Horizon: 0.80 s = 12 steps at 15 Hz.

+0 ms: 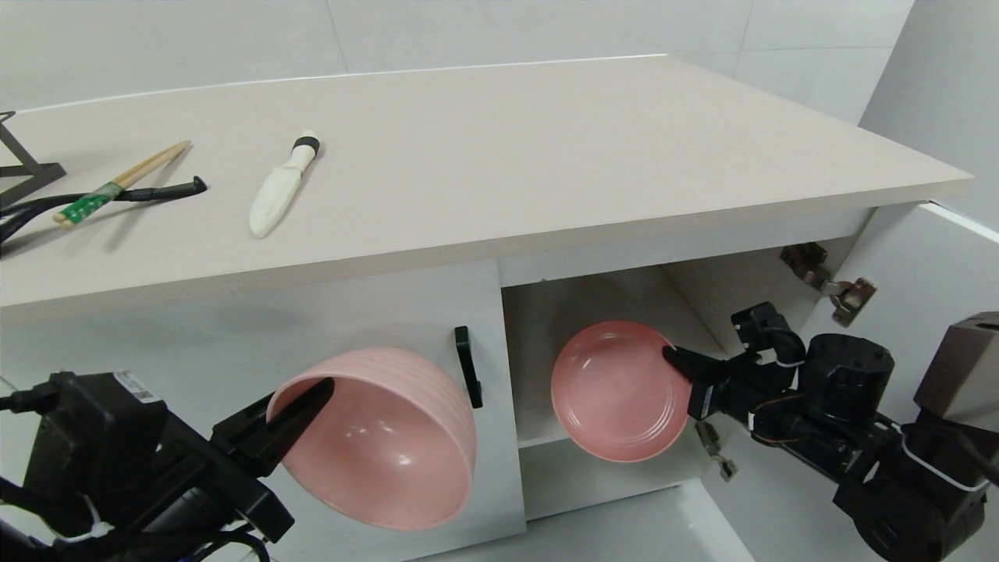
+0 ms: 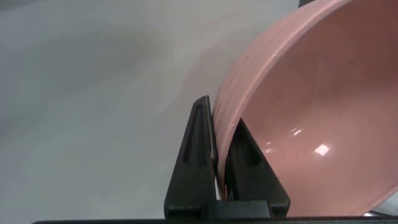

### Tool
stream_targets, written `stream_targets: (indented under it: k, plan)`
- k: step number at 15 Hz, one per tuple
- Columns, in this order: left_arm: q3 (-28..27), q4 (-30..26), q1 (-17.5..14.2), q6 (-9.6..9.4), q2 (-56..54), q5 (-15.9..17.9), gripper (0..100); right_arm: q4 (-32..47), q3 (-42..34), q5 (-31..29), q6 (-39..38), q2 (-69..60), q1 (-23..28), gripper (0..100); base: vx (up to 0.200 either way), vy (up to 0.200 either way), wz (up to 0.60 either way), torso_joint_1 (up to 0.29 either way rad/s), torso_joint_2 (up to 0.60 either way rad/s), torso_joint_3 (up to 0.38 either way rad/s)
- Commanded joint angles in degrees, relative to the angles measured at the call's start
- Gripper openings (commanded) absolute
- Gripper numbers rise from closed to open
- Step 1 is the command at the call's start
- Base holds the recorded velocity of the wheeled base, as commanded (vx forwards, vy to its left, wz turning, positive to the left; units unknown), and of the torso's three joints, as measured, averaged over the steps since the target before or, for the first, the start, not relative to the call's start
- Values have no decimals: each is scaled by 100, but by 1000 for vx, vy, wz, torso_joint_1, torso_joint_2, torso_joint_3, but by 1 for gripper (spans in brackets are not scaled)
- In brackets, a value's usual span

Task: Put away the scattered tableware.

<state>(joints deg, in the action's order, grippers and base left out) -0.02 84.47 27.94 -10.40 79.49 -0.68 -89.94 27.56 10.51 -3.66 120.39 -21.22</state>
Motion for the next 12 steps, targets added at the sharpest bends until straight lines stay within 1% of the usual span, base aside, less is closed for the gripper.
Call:
stream_targets:
  k: [1, 3, 5, 8, 10, 12]
  plan:
    - [-15, 26, 1, -15, 75, -2, 0, -6, 144, -5, -3, 256, -13, 0, 0, 0, 0, 0, 0, 0]
    - [-77, 35, 1, 38, 57, -28, 0, -6, 232, -5, -74, 344, -13, 0, 0, 0, 0, 0, 0, 0]
    - [-103, 35, -175, 12, -118, -37, 0, -6, 434, -66, -118, 555, 4, 0, 0, 0, 0, 0, 0, 0]
    - [-94, -1, -184, 20, -206, -28, 0, -6, 944, -260, -153, 916, 110, 0, 0, 0, 0, 0, 0, 0]
    - [-85, -9, -184, 20, -180, -28, 0, -6, 1278, -260, -373, 1118, 171, 0, 0, 0, 0, 0, 0, 0]
    - [-77, -27, -228, 20, -171, -37, 0, -6, 1542, -260, -408, 1417, 180, 0, 0, 0, 0, 0, 0, 0]
